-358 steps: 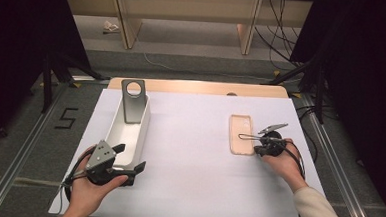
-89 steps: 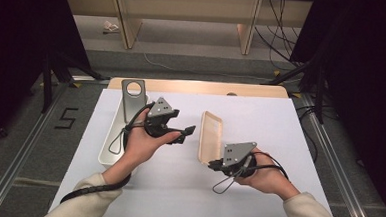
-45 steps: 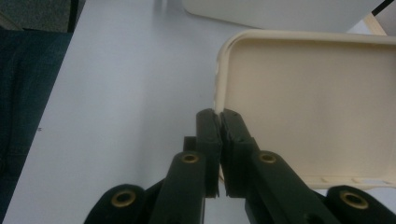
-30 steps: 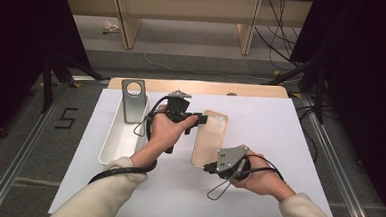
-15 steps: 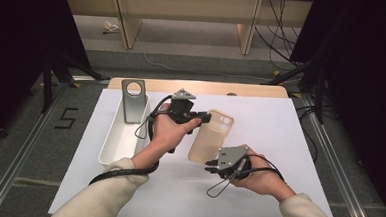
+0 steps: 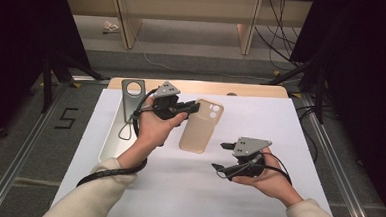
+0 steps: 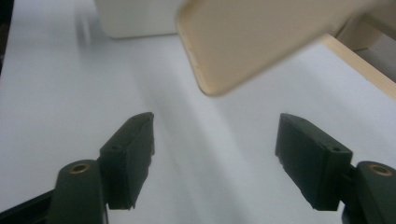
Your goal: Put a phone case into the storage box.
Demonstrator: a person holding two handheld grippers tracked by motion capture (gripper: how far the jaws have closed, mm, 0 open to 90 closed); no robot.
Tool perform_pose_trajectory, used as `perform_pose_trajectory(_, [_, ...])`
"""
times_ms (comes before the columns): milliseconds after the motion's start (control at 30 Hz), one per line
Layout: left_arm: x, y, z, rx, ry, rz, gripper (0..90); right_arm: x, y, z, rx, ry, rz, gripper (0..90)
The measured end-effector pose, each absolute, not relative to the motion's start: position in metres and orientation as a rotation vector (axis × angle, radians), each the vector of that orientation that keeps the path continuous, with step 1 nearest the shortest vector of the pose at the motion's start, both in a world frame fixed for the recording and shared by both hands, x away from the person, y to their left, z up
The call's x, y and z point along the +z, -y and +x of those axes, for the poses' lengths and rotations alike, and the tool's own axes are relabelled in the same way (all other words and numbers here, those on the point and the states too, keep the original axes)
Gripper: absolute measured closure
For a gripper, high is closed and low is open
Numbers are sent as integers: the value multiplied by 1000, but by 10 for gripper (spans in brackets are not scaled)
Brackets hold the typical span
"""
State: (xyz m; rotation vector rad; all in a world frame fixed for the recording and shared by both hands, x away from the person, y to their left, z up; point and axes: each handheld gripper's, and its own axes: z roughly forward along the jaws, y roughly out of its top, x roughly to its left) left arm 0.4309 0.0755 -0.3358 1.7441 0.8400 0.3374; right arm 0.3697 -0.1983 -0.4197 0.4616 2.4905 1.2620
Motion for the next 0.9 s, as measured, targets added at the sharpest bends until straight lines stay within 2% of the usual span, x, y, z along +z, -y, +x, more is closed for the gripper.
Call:
perform_pose_trajectory(233, [-320, -102, 429, 390, -850, 1697, 825, -421, 214, 375, 1325, -2414, 633, 194])
perform_pose_trajectory(900, [-298, -157, 433, 483, -917, 1613, 824, -421, 248, 378, 1382, -2261, 824, 177])
